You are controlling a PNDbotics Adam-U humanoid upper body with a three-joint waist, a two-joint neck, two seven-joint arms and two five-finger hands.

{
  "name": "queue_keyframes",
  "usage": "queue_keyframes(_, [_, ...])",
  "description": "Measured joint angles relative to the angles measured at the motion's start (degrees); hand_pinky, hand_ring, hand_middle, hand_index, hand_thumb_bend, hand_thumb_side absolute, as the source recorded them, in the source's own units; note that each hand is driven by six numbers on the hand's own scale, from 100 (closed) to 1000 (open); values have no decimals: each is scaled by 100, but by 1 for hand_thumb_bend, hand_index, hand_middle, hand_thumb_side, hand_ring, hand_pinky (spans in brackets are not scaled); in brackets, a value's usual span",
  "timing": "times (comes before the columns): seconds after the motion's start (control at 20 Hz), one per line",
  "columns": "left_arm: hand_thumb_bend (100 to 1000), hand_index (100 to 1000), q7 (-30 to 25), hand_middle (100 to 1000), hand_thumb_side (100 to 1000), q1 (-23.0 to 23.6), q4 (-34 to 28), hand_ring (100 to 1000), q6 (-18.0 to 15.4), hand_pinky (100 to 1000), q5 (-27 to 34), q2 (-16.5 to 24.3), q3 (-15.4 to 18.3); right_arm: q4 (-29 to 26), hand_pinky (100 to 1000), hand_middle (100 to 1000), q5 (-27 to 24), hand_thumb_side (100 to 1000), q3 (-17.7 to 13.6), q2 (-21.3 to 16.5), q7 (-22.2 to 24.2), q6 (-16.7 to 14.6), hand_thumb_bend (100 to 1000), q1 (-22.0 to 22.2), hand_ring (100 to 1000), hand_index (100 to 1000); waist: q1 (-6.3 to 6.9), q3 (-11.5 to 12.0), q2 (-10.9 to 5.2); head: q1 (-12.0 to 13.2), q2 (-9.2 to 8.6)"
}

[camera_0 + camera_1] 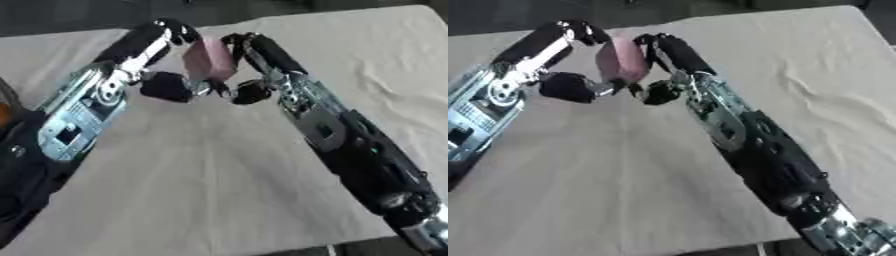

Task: Pick up the objects with one hand, pass them to the other hand, and then place them into the box on the other side of the table.

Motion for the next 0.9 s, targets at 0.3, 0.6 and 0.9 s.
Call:
queue_keyframes(0.3, [171, 765, 192, 692, 428, 1, -152, 766, 87, 929, 238, 1, -31, 4, 746, 448, 65, 100, 25, 7, 60, -8, 328, 4, 680, 574, 0, 0, 11, 12, -42])
queue_keyframes(0.6, [407, 835, 106, 741, 484, 34, -12, 801, 130, 951, 258, -37, -43, -4, 742, 445, 59, 100, 27, 7, 47, -26, 325, 4, 678, 571, 1, -9, 27, 30, -43])
queue_keyframes(0.9, [754, 877, 18, 764, 524, 36, -72, 847, 31, 1000, -58, -47, -40, -5, 740, 442, 41, 100, 26, 7, 33, -32, 324, 4, 674, 569, 6, -13, 31, 30, -42])
